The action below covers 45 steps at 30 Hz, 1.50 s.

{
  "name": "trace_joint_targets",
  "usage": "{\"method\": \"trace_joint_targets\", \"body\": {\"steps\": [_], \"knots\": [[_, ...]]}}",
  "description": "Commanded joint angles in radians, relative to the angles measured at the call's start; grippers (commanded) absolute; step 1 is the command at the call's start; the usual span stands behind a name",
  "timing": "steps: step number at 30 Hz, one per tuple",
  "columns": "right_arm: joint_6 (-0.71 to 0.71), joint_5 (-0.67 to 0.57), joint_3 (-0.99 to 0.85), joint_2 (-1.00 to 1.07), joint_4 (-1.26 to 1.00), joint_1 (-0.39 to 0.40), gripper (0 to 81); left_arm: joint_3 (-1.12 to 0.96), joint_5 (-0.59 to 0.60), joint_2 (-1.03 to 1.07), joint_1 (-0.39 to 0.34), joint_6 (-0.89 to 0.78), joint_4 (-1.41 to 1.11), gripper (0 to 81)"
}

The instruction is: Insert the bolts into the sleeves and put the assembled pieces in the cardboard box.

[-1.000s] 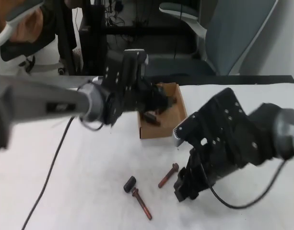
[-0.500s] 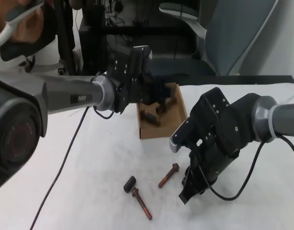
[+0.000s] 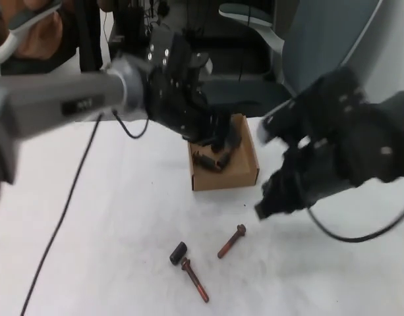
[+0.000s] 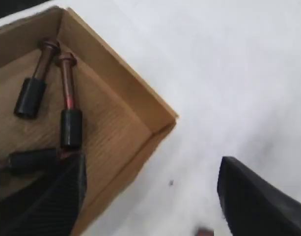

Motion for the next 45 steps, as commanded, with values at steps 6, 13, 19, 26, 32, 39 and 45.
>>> {"method": "trace_joint_targets", "body": {"steps": [6, 13, 19, 26, 32, 39, 45], "knots": [[0.270, 0.034, 0.143, -0.175, 0.018, -0.008, 0.6, -0.011, -0.189, -0.034, -0.117, 0.352, 0.326, 70.0], [0.358, 0.062, 0.300, -0.326, -0.111, -0.008, 0.6, -0.011, -0.269, 0.016, -0.201, 0.391, 0.370, 70.0], [0.381, 0.026, 0.349, -0.452, -0.121, -0.008, 0.6, -0.011, -0.312, 0.093, -0.242, 0.377, 0.341, 66.4], [0.381, 0.021, 0.351, -0.500, -0.111, -0.008, 0.6, -0.014, -0.318, 0.134, -0.272, 0.329, 0.265, 66.1], [0.372, 0.021, 0.351, -0.500, -0.111, -0.008, 0.6, -0.024, -0.401, 0.162, -0.276, 0.297, 0.287, 41.0], [0.338, 0.021, 0.351, -0.500, -0.111, -0.008, 0.6, -0.023, -0.433, 0.186, -0.281, 0.250, 0.304, 1.8], [0.282, 0.019, 0.381, -0.524, -0.165, -0.008, 0.6, -0.021, -0.337, 0.072, -0.277, 0.199, 0.234, 1.8]]}}
